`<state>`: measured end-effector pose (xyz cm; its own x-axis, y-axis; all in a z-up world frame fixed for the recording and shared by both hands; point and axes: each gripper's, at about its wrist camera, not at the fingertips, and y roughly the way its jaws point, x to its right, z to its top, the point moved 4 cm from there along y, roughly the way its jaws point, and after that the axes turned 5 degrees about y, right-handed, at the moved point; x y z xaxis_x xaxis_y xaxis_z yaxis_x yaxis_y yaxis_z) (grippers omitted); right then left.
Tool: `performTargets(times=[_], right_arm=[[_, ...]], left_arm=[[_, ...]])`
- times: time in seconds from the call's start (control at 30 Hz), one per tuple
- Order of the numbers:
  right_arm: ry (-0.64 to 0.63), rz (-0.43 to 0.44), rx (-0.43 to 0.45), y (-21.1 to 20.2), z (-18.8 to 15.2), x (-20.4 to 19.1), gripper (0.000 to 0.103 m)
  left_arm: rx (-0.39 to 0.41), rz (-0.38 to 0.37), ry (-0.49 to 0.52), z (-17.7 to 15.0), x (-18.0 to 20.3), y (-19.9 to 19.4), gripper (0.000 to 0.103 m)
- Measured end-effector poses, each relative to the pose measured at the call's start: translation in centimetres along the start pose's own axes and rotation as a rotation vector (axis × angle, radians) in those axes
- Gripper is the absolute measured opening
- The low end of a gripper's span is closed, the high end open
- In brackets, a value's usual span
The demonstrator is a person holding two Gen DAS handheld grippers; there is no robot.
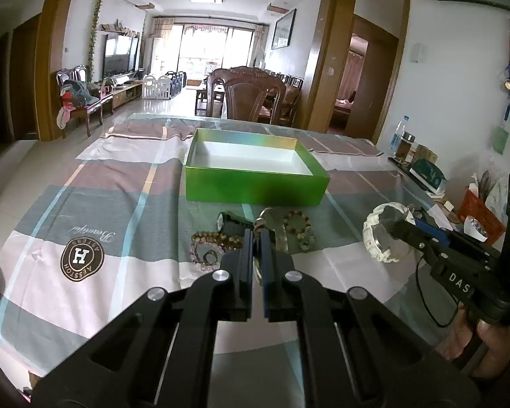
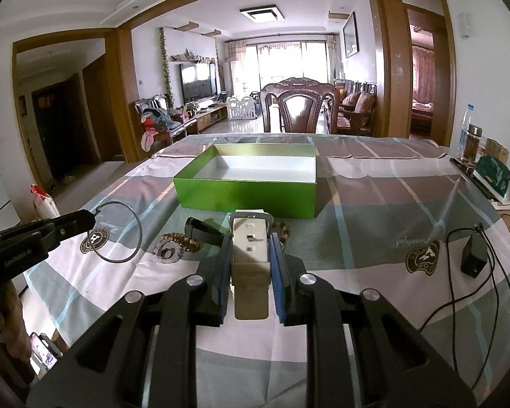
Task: Organize jewelry
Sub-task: 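Close the right tool on the white watch while the left tool grasps the ring, then carry both items over the green box and open both tools to drop them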
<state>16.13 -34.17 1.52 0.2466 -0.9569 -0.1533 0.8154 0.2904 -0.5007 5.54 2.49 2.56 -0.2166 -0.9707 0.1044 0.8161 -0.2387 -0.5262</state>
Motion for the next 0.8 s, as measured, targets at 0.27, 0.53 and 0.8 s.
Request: performTargets(times=[0.27, 0.53, 0.8], right_arm=[[-0.013, 0.007, 0.01, 2.0, 2.2, 0.1, 0.022], [-0.035, -0.018, 0.055, 7.2, 9.0, 0.9, 0.022], [-0.014, -0.018, 0.059, 13.5, 14.8, 2.4, 0.022]], left_arm=[[0.005, -0.003, 0.009, 2.5, -0.2, 1.9, 0.004], [0.052, -0.003, 0.036, 9.5, -1.0, 5.7, 0.004], [0.063, 0.018, 0.045, 16.1, -2.4, 11.9, 0.004]])
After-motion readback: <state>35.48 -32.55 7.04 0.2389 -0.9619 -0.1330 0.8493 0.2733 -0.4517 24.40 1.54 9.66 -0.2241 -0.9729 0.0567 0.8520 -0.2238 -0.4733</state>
